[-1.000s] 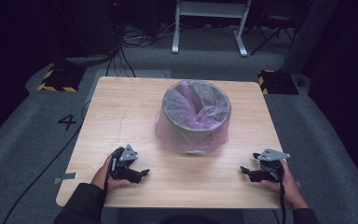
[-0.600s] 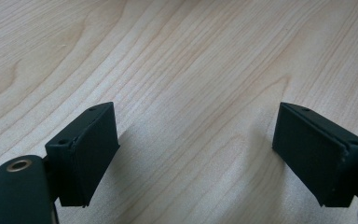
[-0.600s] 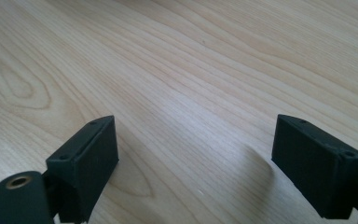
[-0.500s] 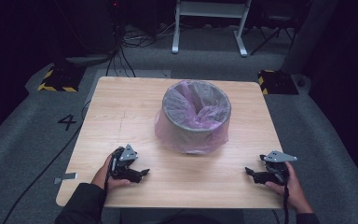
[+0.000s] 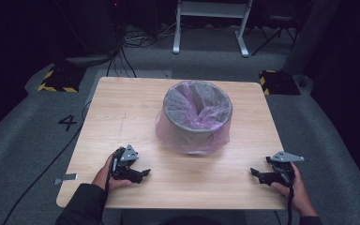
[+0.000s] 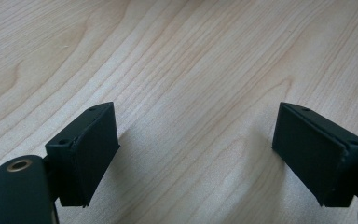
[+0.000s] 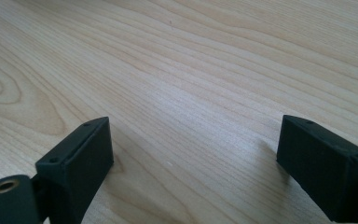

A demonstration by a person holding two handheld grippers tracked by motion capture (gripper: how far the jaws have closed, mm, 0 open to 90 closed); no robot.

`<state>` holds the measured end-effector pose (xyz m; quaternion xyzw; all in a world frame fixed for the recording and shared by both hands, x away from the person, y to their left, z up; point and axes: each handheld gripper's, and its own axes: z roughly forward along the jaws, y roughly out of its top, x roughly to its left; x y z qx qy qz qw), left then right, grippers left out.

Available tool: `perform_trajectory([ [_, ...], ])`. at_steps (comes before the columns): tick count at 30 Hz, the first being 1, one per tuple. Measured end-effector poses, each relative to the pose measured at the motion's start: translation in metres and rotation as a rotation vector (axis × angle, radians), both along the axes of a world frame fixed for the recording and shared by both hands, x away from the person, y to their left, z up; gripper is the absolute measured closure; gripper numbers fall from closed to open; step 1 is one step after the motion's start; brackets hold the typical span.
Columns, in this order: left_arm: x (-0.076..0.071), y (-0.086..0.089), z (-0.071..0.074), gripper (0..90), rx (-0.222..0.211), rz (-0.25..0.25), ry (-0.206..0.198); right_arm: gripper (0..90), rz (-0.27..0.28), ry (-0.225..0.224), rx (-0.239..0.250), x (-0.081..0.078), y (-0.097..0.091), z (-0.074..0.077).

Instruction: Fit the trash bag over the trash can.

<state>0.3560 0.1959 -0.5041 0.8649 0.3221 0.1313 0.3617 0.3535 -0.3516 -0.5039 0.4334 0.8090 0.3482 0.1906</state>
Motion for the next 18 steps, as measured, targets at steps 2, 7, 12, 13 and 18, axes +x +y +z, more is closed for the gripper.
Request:
perform_trajectory([
  [2,-0.0001,0.0000,0.0000,14.1,0.000,0.000,0.000,10.6,-0.001,0.000,0.000,0.0000,0.0000,0.0000],
  [7,-0.0001,0.0000,0.0000,14.1,0.000,0.000,0.000,10.4,-0.003,0.000,0.001,0.0000,0.0000,0.0000],
  [12,0.0003,0.0001,0.0000,14.0,0.000,-0.003,0.001,10.0,-0.005,0.001,0.001,0.0002,0.0000,0.0000],
  [13,0.0004,0.0001,0.0001,14.1,0.001,-0.004,0.000,10.0,-0.005,0.001,0.001,0.0002,0.0000,0.0000],
  [18,0.0007,0.0000,-0.0001,14.0,-0.002,-0.005,0.002,9.9,-0.006,0.001,0.000,0.0002,0.0000,0.0000],
])
